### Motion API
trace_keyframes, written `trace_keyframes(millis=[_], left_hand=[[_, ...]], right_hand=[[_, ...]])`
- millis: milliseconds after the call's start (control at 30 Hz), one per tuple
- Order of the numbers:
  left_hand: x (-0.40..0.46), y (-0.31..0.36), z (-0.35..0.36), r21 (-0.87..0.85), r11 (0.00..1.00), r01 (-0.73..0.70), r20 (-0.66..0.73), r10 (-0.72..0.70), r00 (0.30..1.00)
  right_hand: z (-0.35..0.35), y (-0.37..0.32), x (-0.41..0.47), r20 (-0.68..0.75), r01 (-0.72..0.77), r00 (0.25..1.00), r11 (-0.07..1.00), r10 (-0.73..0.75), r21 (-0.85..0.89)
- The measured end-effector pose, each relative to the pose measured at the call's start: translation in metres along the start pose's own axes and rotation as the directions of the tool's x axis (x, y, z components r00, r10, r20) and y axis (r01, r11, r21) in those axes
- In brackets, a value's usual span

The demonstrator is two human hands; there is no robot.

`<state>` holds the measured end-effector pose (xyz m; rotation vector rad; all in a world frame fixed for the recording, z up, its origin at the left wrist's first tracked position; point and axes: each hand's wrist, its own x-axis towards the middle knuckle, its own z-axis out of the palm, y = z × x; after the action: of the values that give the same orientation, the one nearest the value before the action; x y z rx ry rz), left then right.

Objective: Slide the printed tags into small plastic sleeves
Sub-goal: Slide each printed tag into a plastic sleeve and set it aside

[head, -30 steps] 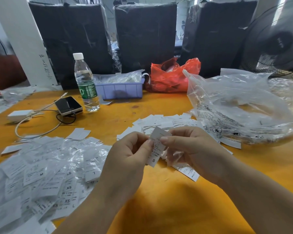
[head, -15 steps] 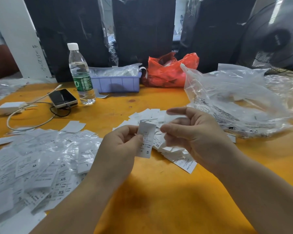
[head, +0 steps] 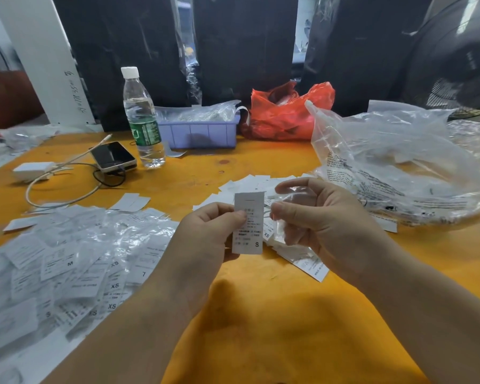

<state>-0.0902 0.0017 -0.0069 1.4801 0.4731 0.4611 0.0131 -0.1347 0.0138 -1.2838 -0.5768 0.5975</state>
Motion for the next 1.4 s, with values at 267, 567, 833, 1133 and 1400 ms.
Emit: trace_keyframes(millis=[267,567,833,1133,1400], left_hand=[[-0.0019,0.0003,0.0004,0.036,0.999,0.007,0.009,-0.007,1.0],[-0.0028,0.0027,0.0003,0.021,0.999,-0.029,-0.017,0.029,0.999],[-0.0026,0.0048,-0.0007,-0.081,0.997,0.004,-0.011,-0.005,1.0],[-0.0014,0.0066,-0.0001,-0.164,0.986,0.029,-0.008,-0.031,0.999],[0.0,0.0031,-0.002,-0.105,0.994,0.03,0.007,-0.029,1.0]], right_hand=[[-0.0018,0.0021,0.0023,-0.009,-0.024,1.0,1.0,0.024,0.015],[-0.0002,0.0043,0.002,0.033,-0.074,0.997,0.997,0.075,-0.039],[0.0027,0.0055,-0.0007,0.085,-0.066,0.993,0.992,0.076,-0.111],[0.0033,0.0031,-0.0014,0.093,-0.103,0.989,0.99,0.112,-0.099],[0.0014,-0.0001,0.0013,0.082,-0.198,0.978,0.975,0.19,0.105]])
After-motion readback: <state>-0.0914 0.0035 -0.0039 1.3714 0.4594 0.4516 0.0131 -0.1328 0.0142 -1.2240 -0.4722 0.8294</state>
